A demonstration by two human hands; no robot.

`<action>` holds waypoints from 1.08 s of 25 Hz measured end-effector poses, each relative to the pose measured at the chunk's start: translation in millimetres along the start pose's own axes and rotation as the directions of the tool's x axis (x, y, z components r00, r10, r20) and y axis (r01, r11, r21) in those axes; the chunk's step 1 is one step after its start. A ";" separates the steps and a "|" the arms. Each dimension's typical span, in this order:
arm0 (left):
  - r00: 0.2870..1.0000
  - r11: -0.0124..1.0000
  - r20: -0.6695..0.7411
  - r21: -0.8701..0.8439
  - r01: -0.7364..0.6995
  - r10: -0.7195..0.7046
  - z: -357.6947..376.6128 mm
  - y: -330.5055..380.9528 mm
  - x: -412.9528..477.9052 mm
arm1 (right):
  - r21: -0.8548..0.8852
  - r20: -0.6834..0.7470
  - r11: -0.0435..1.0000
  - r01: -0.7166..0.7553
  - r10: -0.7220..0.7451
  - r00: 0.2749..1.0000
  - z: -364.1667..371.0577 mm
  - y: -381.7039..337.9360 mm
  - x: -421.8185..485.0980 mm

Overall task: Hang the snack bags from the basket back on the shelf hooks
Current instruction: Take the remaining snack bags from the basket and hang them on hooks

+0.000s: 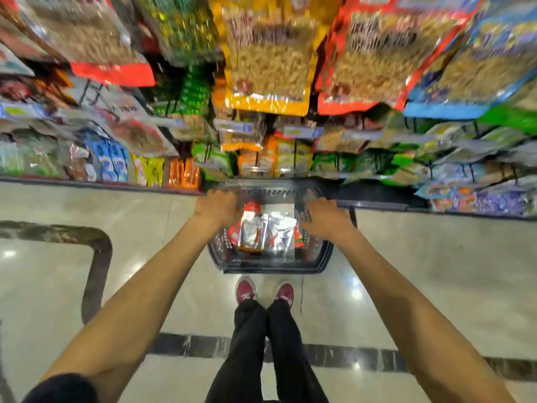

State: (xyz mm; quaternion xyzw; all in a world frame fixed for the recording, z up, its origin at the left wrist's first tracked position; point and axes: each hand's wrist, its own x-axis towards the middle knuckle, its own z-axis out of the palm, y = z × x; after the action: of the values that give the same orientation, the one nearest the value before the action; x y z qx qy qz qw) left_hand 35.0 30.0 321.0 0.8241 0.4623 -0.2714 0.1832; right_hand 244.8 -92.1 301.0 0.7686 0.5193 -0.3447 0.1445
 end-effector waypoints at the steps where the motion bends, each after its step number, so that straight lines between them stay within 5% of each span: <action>1: 0.999 0.999 0.028 -0.030 0.039 -0.039 27.4 -3.2 13.6 | 0.025 0.052 1.000 -0.010 0.009 0.999 23.5 2.0 17.8; 6: 0.973 0.982 0.191 -0.114 0.152 -0.129 145.9 -18.4 80.2 | 0.105 0.167 0.993 -0.047 0.029 0.986 124.1 8.1 105.1; 16: 0.955 0.951 0.269 -0.240 0.194 -0.126 384.1 -37.0 268.0 | 0.098 0.289 0.987 -0.127 0.094 0.953 339.7 36.9 308.1; 23: 0.960 0.922 0.257 -0.334 0.195 -0.110 473.8 -65.4 362.4 | 0.105 0.304 0.976 -0.190 0.150 0.941 414.5 61.2 400.5; 27: 0.917 0.778 0.327 -0.505 0.374 -0.229 491.0 -66.8 377.4 | 0.308 0.263 0.914 -0.263 0.183 0.947 424.1 65.9 417.1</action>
State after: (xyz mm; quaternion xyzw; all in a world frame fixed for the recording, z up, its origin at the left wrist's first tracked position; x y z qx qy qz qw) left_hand 1.4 42.3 -300.9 0.6083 0.6212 -0.2512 0.4255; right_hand 236.0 -74.3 -297.2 0.7915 0.3403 -0.4962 0.1074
